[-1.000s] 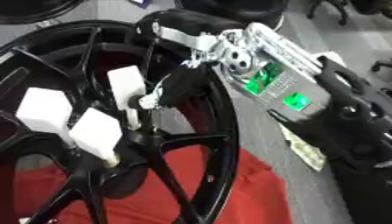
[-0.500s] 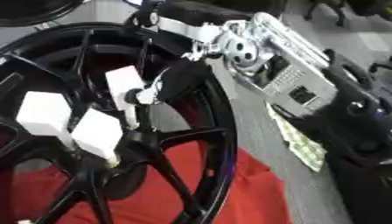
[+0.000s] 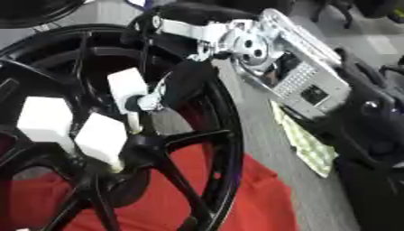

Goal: Pull the pin out of the wheel hub.

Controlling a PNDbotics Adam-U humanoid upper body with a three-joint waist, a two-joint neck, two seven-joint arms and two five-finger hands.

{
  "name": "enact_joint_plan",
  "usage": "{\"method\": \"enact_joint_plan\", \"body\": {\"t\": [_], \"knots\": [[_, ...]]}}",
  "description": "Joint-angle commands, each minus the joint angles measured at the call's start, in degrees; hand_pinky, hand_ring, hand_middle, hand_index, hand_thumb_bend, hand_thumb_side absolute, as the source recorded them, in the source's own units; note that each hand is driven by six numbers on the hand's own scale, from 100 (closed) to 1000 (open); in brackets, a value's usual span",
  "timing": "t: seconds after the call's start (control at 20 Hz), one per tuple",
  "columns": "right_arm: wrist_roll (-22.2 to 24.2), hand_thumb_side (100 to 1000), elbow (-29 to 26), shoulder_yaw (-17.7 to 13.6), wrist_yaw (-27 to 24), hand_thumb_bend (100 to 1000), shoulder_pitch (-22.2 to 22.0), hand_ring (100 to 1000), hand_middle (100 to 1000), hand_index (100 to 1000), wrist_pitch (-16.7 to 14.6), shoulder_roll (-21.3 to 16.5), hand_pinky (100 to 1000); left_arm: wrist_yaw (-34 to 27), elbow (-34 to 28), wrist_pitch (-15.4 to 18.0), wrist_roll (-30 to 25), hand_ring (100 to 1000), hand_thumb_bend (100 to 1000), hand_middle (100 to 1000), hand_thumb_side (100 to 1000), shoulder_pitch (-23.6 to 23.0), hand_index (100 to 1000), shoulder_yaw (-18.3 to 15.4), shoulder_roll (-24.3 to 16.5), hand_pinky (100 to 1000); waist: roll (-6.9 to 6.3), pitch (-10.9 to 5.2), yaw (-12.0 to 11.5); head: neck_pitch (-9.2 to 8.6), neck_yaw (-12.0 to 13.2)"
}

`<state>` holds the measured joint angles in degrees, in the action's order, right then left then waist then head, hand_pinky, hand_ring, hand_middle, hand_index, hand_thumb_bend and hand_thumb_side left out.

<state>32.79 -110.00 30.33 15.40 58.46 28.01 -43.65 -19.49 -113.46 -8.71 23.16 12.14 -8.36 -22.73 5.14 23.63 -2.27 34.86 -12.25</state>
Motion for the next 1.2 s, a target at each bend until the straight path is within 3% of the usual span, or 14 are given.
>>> {"method": "enact_joint_plan", "body": {"t": [0.05, 0.8, 1.2], "knots": [[0.37, 408, -0.08, -1.1, -0.8, 495, 1.03, 967, 886, 890, -0.1, -1.51, 915, -0.22, -1.13, -0.02, -0.11, 697, 100, 588, 817, 0.24, 662, -0.29, -1.32, 731, -0.21, -1.62, -0.03, -0.86, -0.23], [0.57, 434, 6.97, -1.21, -2.39, 481, 3.5, 973, 887, 893, -2.12, 0.66, 918, -0.29, -1.13, -0.09, -0.11, 698, 100, 588, 817, 0.47, 663, -0.29, -1.39, 733, -0.08, -1.44, -0.24, -1.25, -0.62], [0.5, 443, 9.26, -1.68, -4.34, 468, 3.87, 974, 886, 893, -3.12, 1.07, 917, -0.28, -1.13, -0.07, -0.03, 698, 100, 588, 816, 0.51, 663, -0.35, -1.49, 734, -0.06, -1.44, -0.29, -0.11, 0.05]]}}
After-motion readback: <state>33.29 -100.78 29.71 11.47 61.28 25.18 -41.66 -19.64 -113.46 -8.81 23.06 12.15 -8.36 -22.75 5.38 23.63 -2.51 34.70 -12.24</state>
